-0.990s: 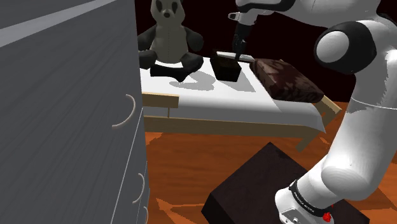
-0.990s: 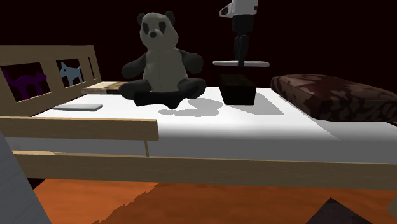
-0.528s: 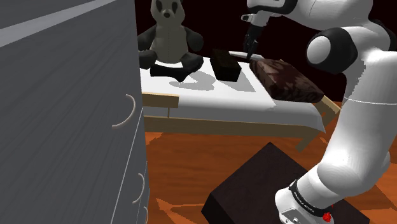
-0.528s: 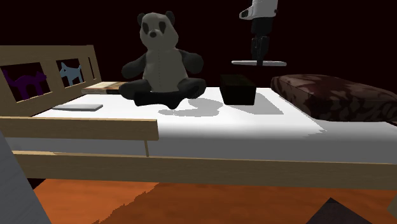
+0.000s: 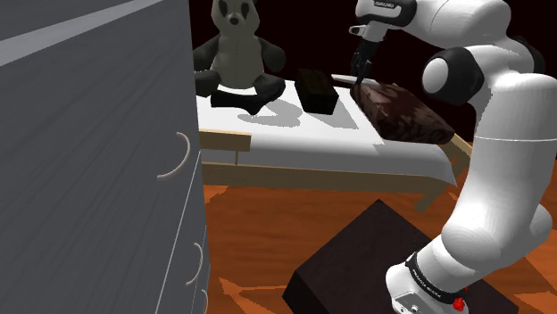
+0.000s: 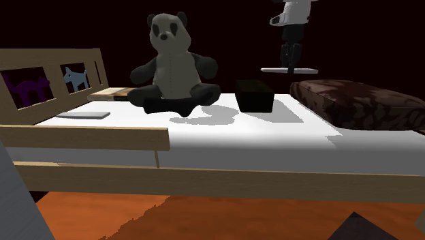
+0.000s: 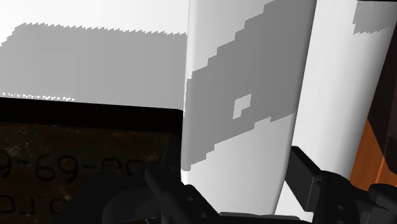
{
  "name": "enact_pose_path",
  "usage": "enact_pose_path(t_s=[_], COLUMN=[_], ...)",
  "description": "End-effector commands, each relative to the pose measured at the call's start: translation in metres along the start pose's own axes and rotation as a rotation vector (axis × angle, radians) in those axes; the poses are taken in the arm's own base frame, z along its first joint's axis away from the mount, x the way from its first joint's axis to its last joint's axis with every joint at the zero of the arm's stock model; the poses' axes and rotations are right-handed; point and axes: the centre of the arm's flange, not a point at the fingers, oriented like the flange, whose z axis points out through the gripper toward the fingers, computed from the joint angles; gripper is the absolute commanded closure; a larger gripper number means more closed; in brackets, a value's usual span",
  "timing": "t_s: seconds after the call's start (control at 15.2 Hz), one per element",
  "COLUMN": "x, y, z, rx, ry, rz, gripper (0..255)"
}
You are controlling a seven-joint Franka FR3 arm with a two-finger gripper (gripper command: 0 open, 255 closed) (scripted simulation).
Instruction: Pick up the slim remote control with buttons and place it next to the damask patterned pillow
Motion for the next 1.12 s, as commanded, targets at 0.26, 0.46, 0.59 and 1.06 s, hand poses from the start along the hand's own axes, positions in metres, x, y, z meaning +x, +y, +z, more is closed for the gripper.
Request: enact_pose_path(t_s=[0.26, 0.46, 0.59, 1.06], x=[-0.001, -0.001, -0.001, -0.001], y=[0.001, 0.0, 0.0, 0.0], z=[0.032, 0.047, 0.058, 0.095], rx=[-0.001, -0.001, -0.001, -0.001], ry=[0.0, 0.0, 0.0, 0.0], rz=[-0.001, -0.001, -0.001, -0.001], gripper=[255, 255, 255, 255])
